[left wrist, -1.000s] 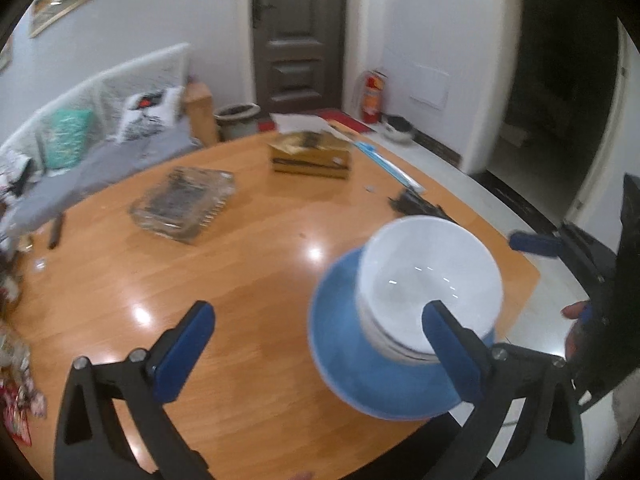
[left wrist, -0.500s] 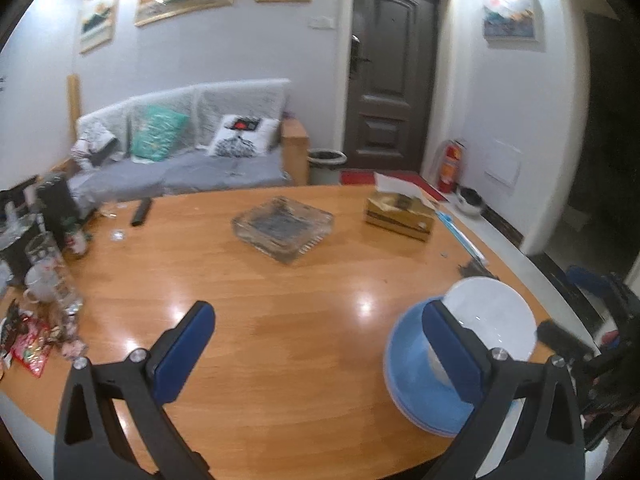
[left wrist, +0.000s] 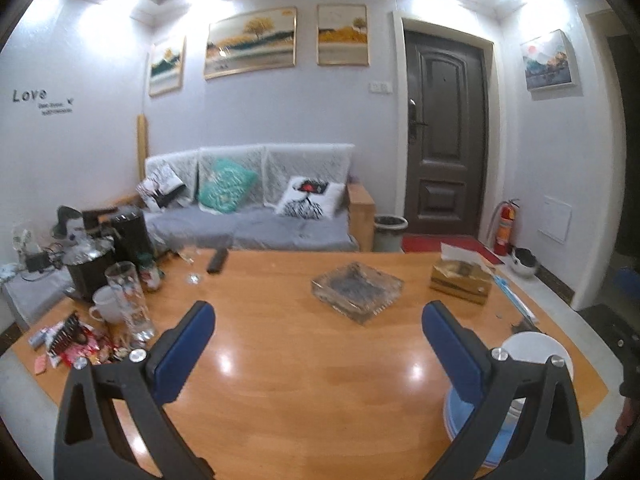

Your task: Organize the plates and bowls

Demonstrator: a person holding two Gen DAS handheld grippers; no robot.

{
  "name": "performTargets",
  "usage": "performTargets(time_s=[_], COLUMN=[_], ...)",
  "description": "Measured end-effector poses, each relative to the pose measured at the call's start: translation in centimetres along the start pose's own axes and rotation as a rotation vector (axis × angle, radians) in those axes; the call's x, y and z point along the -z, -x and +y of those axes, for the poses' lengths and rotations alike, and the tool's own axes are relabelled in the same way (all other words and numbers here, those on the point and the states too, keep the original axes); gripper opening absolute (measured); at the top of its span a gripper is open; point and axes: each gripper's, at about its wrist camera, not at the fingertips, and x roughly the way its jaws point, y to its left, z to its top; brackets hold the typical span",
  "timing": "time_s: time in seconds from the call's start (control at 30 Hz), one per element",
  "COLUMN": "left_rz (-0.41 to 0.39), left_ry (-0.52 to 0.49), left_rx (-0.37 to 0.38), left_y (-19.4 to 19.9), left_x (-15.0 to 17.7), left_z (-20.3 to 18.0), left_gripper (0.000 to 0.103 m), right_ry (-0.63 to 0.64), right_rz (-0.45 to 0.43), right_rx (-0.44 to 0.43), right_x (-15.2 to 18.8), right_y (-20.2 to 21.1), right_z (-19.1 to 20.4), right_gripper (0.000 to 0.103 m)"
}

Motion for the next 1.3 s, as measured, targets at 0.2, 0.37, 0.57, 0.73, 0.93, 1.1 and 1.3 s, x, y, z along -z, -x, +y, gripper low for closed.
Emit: performTargets(time_s=[0.2, 0.37, 0.57, 0.73, 0.93, 1.1, 1.3], left_rz=[-0.018, 0.0, 0.024, 0.035, 0.039, 0.042, 0.044], left_ry=[-0.007, -0.011, -0.023, -0.022, -0.019, -0.018, -0.016], left_rx=[-0.016, -0.01, -0.006, 0.003, 0.007, 0.011, 0.012], left_y=[0.7, 0.6, 0.2, 0.0, -0.1, -0.1, -0.1], left_x=[-0.3, -0.1, 0.5, 0.6, 0.6, 0.5, 0.5], left_z=[0.5, 0.3, -0.1, -0.2, -0.2, -0.2, -0.1], left_gripper=[0.103, 0.103, 0.103, 0.103, 0.103, 0.103, 0.103], right_ry=[-0.012, -0.009, -0.017, -0.015, -0.018, -0.018, -0.019], right_rz=[-0.013, 0.0, 0.025, 0.043, 0.048, 0.049, 0.049], right_rx=[-0.024, -0.028, -0.021, -0.018, -0.015, -0.015, -0.015], right_x=[-0.7, -0.6, -0.4, 0.1, 0.3, 0.4, 0.4], right_y=[0.6, 1.0, 0.9, 0.7, 0.6, 0.6, 0.6], right_z=[0.3, 0.0, -0.2, -0.4, -0.6, -0.7, -0.7], right_gripper=[0.102, 0.102, 0.102, 0.102, 0.102, 0.102, 0.102])
